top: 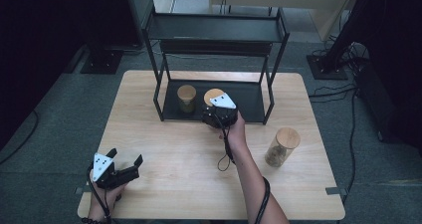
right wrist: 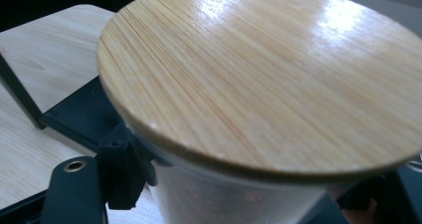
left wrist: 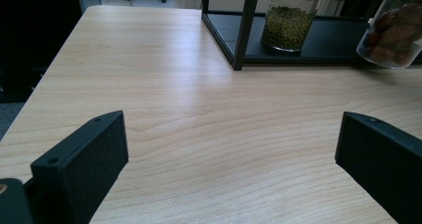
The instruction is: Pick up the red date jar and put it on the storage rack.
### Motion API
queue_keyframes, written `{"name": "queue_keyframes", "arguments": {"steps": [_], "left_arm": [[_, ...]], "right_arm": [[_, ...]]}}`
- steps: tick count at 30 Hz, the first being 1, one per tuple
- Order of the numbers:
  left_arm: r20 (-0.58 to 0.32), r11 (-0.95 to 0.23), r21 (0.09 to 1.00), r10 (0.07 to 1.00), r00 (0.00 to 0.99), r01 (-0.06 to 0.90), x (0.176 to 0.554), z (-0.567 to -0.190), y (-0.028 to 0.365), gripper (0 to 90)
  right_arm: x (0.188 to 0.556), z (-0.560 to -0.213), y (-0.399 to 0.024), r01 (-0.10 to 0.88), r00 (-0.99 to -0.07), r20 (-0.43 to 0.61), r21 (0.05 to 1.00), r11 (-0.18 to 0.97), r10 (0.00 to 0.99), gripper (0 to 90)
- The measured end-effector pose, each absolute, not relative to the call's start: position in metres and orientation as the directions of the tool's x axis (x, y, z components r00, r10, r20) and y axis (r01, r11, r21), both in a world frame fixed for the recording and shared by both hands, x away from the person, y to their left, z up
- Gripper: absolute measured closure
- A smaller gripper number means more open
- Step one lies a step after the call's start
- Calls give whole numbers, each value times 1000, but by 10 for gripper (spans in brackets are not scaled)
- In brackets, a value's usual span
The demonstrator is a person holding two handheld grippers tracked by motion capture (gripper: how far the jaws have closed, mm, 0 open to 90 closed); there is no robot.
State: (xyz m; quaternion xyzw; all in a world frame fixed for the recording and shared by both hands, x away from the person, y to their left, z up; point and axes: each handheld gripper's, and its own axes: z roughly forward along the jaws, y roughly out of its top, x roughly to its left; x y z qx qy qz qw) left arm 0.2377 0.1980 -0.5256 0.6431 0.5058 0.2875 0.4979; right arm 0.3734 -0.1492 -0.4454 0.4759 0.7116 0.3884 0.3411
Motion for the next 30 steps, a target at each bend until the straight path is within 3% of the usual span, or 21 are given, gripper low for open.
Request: {"name": "queue_keyframes", "arguments": {"steps": [30], "left_arm": [[-148, 18, 928, 934, 325, 372, 239, -526, 199, 4]], "right_arm": [[420, -446, -139, 455, -284, -100, 861, 226, 954, 248]]}}
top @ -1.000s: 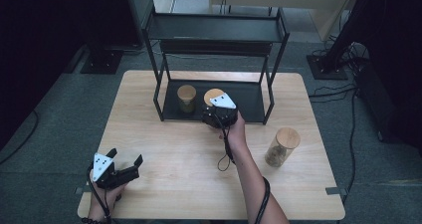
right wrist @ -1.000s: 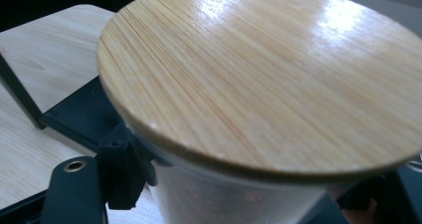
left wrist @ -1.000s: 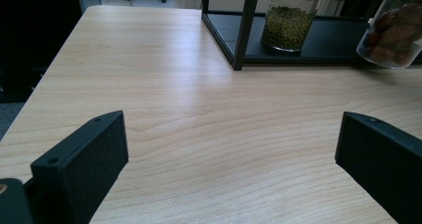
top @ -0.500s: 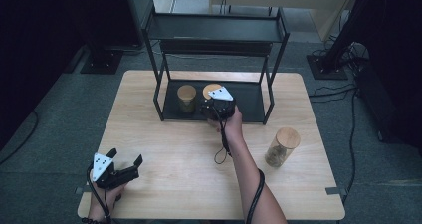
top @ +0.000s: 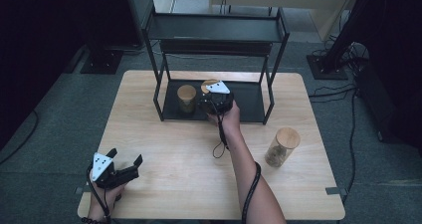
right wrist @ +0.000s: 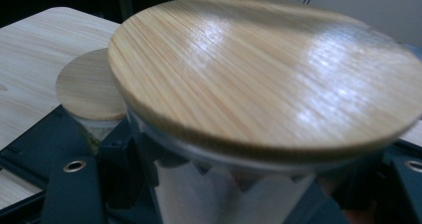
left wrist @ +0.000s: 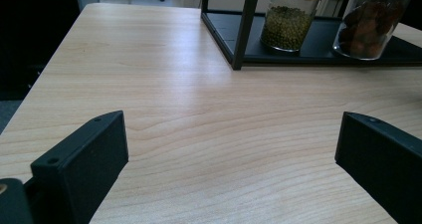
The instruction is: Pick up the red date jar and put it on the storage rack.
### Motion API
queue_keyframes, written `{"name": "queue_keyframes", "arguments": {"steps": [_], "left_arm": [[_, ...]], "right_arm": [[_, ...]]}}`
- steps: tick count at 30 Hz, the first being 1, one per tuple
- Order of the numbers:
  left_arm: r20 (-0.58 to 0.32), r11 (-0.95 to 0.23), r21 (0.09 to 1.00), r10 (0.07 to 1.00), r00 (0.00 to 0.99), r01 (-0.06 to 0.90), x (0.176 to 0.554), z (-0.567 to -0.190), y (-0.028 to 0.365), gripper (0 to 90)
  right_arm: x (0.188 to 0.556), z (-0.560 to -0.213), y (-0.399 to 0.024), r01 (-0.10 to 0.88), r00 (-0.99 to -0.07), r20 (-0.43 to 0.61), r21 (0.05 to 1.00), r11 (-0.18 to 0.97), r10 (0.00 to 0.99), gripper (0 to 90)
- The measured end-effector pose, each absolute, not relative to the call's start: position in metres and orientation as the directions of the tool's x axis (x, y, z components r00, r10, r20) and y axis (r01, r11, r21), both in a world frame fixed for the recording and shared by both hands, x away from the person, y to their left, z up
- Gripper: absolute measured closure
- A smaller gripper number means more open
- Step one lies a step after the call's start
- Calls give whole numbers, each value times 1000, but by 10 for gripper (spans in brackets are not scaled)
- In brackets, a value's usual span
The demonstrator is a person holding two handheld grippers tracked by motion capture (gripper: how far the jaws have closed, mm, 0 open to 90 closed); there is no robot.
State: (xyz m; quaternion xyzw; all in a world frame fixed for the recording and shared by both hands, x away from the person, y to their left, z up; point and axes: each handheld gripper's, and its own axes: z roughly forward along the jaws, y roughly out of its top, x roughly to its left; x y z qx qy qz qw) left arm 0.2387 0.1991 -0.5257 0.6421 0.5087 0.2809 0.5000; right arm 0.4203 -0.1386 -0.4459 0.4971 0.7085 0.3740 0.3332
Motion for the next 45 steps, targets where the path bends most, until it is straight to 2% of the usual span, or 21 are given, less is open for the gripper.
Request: {"name": "queue_keyframes", "arguments": {"steps": [4, 18, 26, 28, 30, 34, 45], "left_arm": [[-154, 23, 927, 934, 324, 374, 239, -526, 199, 4], [-155, 22, 926, 932, 327, 377, 239, -526, 199, 4], [-152, 17, 926, 932, 329, 378, 239, -526, 199, 4], [-149, 15, 927, 932, 330, 376, 239, -526, 199, 4], [-151, 18, 927, 932, 328, 376, 239, -526, 199, 4], [-161, 28, 925, 932, 325, 378, 239, -526, 201, 4], [-156, 23, 926, 932, 326, 378, 239, -526, 200, 4]], "right_arm": [[427, -446, -139, 472, -274, -60, 861, 188, 960, 248], [448, -449, -138, 471, -243, -54, 866, 166, 969, 248], [449, -452, -140, 463, -241, -30, 875, 142, 970, 247], [448, -451, -140, 462, -244, -28, 875, 142, 969, 220], [447, -450, -141, 449, -248, -7, 885, 121, 969, 121], [443, -448, -141, 445, -265, 25, 890, 99, 964, 11], [426, -458, -148, 455, -266, 38, 886, 91, 963, 0]]}}
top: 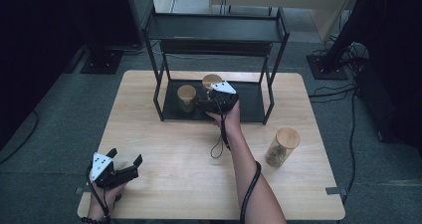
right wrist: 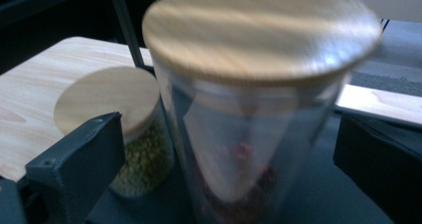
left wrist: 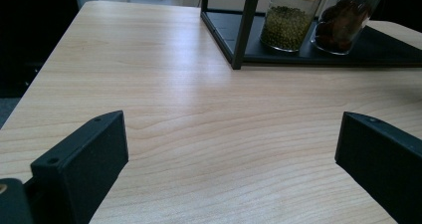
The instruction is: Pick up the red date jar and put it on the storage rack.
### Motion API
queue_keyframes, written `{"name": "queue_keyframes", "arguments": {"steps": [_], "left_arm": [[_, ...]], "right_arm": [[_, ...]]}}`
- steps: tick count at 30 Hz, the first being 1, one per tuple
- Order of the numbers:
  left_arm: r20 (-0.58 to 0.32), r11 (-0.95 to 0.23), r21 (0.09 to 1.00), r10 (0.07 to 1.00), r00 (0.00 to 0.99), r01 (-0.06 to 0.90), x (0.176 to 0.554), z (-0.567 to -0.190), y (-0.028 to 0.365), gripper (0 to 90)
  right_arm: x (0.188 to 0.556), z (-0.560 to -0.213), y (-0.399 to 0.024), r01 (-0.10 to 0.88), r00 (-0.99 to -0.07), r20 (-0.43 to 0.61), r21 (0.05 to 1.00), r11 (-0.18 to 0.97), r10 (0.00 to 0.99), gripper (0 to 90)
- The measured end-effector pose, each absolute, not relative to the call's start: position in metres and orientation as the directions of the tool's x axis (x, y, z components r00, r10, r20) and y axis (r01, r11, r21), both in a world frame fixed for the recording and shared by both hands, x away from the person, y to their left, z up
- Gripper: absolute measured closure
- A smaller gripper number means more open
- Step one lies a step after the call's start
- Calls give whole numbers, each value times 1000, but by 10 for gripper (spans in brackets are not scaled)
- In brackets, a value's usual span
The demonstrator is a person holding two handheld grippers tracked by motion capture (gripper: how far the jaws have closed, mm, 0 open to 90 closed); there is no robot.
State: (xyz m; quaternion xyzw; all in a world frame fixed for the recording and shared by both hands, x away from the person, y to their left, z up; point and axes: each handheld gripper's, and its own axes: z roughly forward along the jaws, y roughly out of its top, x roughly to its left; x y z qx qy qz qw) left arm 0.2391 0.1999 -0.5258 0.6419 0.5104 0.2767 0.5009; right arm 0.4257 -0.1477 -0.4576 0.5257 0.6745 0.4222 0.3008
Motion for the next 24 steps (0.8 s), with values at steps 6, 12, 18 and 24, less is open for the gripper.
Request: {"name": "queue_keyframes", "arguments": {"steps": [6, 12, 18, 24], "left_arm": [[-164, 31, 925, 932, 324, 378, 239, -526, 201, 4], [-159, 26, 926, 932, 325, 377, 239, -526, 200, 4], [-156, 23, 926, 932, 326, 378, 239, -526, 200, 4], [-155, 22, 926, 932, 327, 377, 239, -526, 200, 4]], "right_arm": [[415, -467, -152, 456, -278, 27, 884, 107, 960, 0], [405, -477, -154, 460, -282, 28, 881, 109, 959, 0], [396, -485, -153, 459, -294, 19, 880, 124, 956, 0], [386, -494, -153, 457, -300, 13, 880, 131, 954, 0]]}}
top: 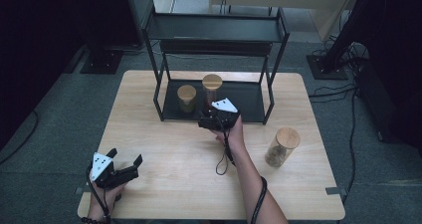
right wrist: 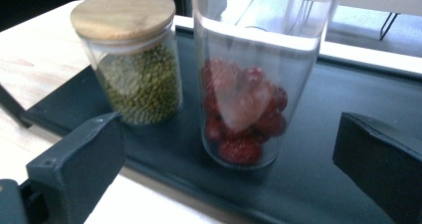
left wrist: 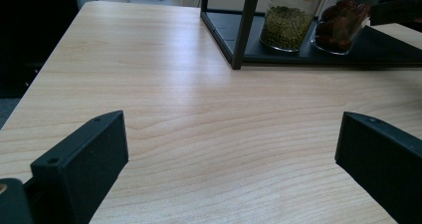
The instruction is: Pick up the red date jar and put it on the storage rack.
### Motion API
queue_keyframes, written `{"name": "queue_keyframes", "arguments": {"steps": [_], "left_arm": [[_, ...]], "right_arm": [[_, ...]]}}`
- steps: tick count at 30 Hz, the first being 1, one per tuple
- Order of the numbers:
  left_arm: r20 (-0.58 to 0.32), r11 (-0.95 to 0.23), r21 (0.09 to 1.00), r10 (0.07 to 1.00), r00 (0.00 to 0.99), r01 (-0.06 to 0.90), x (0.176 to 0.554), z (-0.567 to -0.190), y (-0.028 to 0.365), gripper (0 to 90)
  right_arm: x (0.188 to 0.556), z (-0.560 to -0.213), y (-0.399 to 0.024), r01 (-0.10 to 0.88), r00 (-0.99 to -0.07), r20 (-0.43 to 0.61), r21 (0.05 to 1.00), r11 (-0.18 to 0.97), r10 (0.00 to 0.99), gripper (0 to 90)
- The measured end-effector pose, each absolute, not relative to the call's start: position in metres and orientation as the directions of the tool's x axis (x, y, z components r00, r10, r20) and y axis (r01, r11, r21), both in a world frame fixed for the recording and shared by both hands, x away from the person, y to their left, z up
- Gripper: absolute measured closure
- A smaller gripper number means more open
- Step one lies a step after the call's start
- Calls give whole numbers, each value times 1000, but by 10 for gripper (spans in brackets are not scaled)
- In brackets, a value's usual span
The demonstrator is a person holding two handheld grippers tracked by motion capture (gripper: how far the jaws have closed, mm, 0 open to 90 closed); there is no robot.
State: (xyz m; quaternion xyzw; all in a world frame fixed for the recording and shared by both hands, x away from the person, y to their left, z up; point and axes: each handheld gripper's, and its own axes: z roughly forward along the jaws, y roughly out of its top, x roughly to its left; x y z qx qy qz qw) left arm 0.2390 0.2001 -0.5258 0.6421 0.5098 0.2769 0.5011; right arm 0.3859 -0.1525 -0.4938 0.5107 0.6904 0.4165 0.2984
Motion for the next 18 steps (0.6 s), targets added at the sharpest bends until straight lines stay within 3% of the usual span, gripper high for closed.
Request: {"name": "queue_keyframes", "arguments": {"steps": [18], "left_arm": [[-150, 17, 926, 933, 327, 376, 239, -526, 199, 4]], "right_arm": [[357, -517, -155, 458, -289, -1, 878, 139, 957, 0]]}}
